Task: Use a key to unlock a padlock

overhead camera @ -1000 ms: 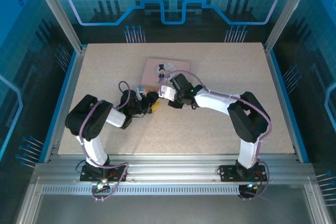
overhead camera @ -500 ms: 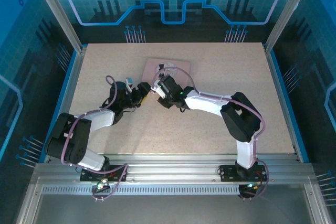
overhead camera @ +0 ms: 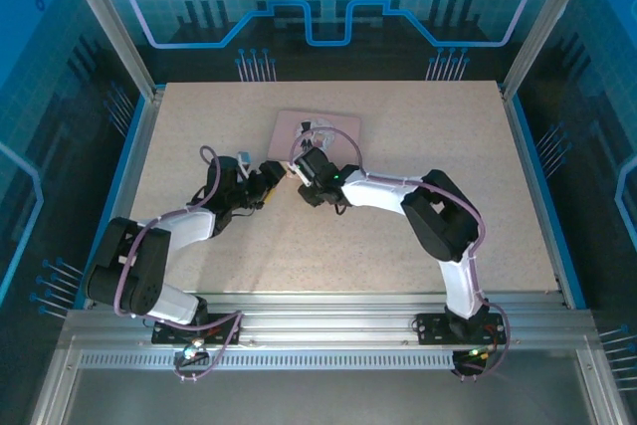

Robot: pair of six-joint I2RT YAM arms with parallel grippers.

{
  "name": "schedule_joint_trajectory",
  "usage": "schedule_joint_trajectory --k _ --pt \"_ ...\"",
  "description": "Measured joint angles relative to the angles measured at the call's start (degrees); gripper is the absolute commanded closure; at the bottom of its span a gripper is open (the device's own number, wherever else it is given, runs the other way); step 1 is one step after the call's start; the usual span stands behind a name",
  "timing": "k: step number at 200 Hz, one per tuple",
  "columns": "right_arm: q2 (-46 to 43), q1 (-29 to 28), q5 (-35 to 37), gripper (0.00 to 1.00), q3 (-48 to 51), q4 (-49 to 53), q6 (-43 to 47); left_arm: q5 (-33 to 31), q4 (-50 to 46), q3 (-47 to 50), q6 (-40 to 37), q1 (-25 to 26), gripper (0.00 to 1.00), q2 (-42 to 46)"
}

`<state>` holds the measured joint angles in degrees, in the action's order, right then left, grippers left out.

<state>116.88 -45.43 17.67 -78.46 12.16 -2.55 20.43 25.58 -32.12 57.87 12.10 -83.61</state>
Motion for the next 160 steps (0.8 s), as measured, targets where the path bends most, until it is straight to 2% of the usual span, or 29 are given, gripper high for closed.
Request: schedule_joint_trajectory --k 18,50,59,69,87,160 --pt "0.90 0.31 -0.02 0.61 -0.04 -0.04 -0.50 0.00 -0.13 0.02 0.00 -0.13 0.20 0.17" --pt "1.64 1.29 -0.11 0.73 -0.04 -0.09 -1.46 0.00 -0.55 0.04 -0.04 -0.50 0.20 1.01" --pt "1.66 1.57 -0.11 0.79 -0.04 -0.17 -2.01 0.00 -0.57 0.07 -0.07 -0.61 0.20 1.14" --pt "1.68 1.70 -0.15 0.90 -0.04 -0.24 -1.60 0.02 -0.61 0.07 -0.26 -0.72 0.20 1.18" --pt "1.77 1.79 -0.37 1.00 -0.17 -0.55 -1.84 0.04 -0.96 0.13 -0.68 -0.94 0.20 1.18" --pt "-0.55 2.23 -3.19 1.00 3.50 -3.45 2.86 0.55 -1.36 0.46 -1.07 -2.64 0.20 1.25"
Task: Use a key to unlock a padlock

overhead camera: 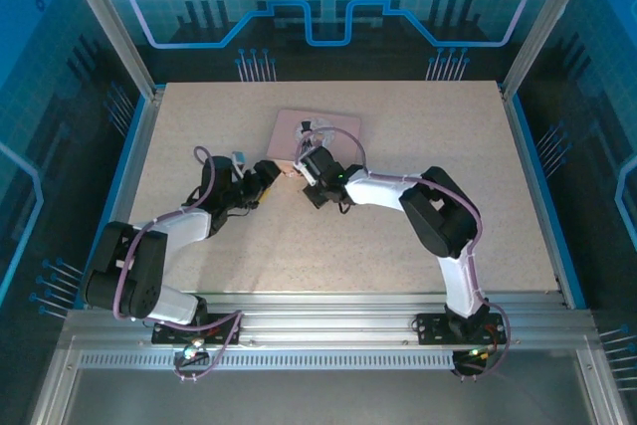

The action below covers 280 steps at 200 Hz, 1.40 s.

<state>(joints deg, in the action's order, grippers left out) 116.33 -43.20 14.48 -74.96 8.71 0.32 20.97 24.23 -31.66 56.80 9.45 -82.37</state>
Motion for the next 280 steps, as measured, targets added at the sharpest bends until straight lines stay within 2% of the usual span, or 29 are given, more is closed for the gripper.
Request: schedule_joint_trajectory --k 29,85,157,207,280 --pt "-3.15 0.42 -2.43 1.00 2.62 1.44 5.75 0.35 -0.02 -0.02 -0.26 -0.87 0.20 0.00" --pt "-4.70 0.57 -5.97 1.00 0.98 9.46 18.45 1.42 -0.48 -2.05 -0.44 -1.86 0.20 -1.01" --pt "-4.70 -0.90 -3.98 1.00 -0.72 14.78 33.33 1.55 -2.62 -4.07 -2.86 -3.52 0.19 -1.92" --pt "-4.70 -1.29 -3.78 1.00 -1.68 15.74 37.77 -0.50 -8.04 -9.97 -7.45 -5.35 0.19 -5.44" --pt "-4.72 -1.97 -2.67 1.00 -1.68 15.43 42.10 1.86 -7.04 -16.28 -7.48 -3.69 0.20 -17.29"
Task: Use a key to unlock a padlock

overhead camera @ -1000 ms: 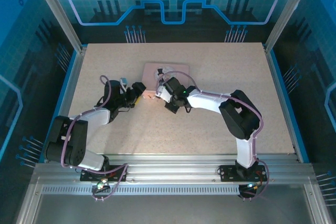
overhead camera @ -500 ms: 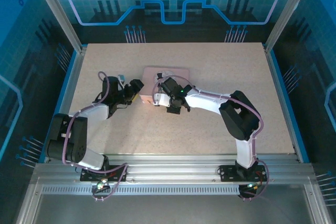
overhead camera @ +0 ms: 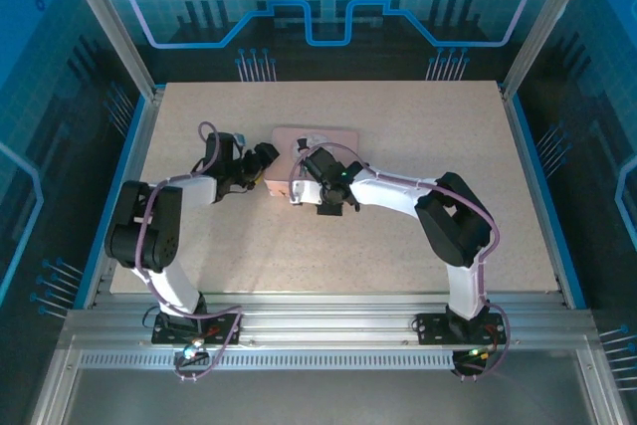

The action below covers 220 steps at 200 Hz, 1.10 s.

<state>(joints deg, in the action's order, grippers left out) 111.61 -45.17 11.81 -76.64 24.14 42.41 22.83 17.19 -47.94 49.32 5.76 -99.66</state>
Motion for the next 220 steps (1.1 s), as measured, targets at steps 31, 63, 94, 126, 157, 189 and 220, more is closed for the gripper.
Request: schedule_joint_trajectory --k 31,63,94,126,157,189,220 --pt "0.20 -0.81 0.66 1.00 -0.70 0.33 3.43 -0.09 1.25 -0.02 0.24 0.42 0.20 -0.70" --pt "1.16 -1.01 -0.02 1.00 -4.87 4.59 5.01 -0.50 1.53 -0.02 0.22 0.48 0.20 -0.70" --pt "2.10 -1.70 -2.38 1.00 -10.99 7.67 5.16 0.04 1.55 -0.02 0.24 1.27 0.20 -0.70" --pt "2.12 -2.32 -4.39 1.00 -13.09 9.09 3.78 0.17 1.55 0.00 0.26 1.55 0.20 -0.68" --pt "1.57 -2.47 -5.01 1.00 -9.01 7.80 1.33 0.13 1.55 0.92 0.24 1.53 0.19 0.83" --pt "-2.78 -2.47 -5.95 1.00 -0.11 5.73 -3.26 -0.07 1.03 3.93 -0.09 0.96 0.16 6.73" --pt "-10.54 -2.45 -6.23 1.00 5.92 2.23 -9.22 -0.50 -1.31 6.58 -1.70 0.68 0.15 14.95"
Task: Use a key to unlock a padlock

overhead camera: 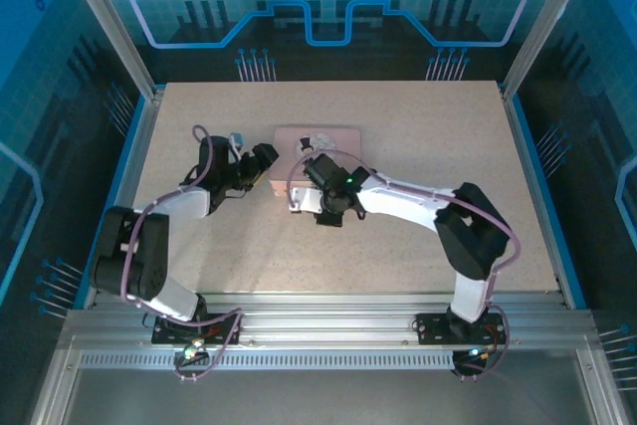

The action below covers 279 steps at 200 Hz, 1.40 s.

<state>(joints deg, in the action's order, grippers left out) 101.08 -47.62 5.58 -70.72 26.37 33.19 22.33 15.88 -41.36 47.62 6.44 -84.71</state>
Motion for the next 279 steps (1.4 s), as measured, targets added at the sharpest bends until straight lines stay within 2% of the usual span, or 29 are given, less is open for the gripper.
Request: schedule_joint_trajectory --k 45,95,150,213,239,249,254,274,276,278,279 --pt "-10.60 1.57 1.68 1.00 6.01 -3.50 -11.74 0.70 -7.02 4.96 -3.13 0.42 0.13 12.52" --pt "-15.23 9.88 5.84 1.00 8.17 -0.39 -24.79 2.01 -16.35 8.13 -6.27 3.85 0.13 22.67" --pt "-13.88 20.81 9.62 1.00 9.07 5.22 -34.12 1.68 -19.98 9.79 -7.28 7.98 0.12 25.66" --pt "-3.91 25.90 8.72 1.00 8.63 8.57 -37.59 0.57 -19.80 10.43 -7.08 10.03 0.12 25.62" --pt "-3.02 26.03 7.52 0.69 8.50 9.31 -38.40 0.24 -19.87 10.73 -7.08 10.25 0.10 25.11" --pt "-3.02 26.08 7.45 0.64 8.22 9.49 -39.23 -0.02 -19.93 10.73 -7.13 10.25 0.08 24.94" --pt "-3.04 26.12 7.41 0.62 8.07 9.53 -39.26 -0.04 -19.96 10.71 -7.15 10.25 0.02 24.83" --pt "-4.11 26.84 6.95 0.49 7.98 9.84 -39.80 -1.05 -21.42 9.97 -7.56 10.25 0.01 24.65" --pt "-4.42 27.06 6.86 0.40 7.98 9.86 -40.04 -1.16 -21.79 9.75 -7.72 10.25 0.01 24.63" --pt "-4.72 27.15 6.80 0.15 7.98 9.88 -39.67 -1.31 -22.14 9.49 -7.74 10.25 0.01 24.57" --pt "-4.81 27.19 6.75 0.07 7.98 9.88 -39.65 -1.36 -22.25 9.40 -7.74 10.25 0.01 24.57"
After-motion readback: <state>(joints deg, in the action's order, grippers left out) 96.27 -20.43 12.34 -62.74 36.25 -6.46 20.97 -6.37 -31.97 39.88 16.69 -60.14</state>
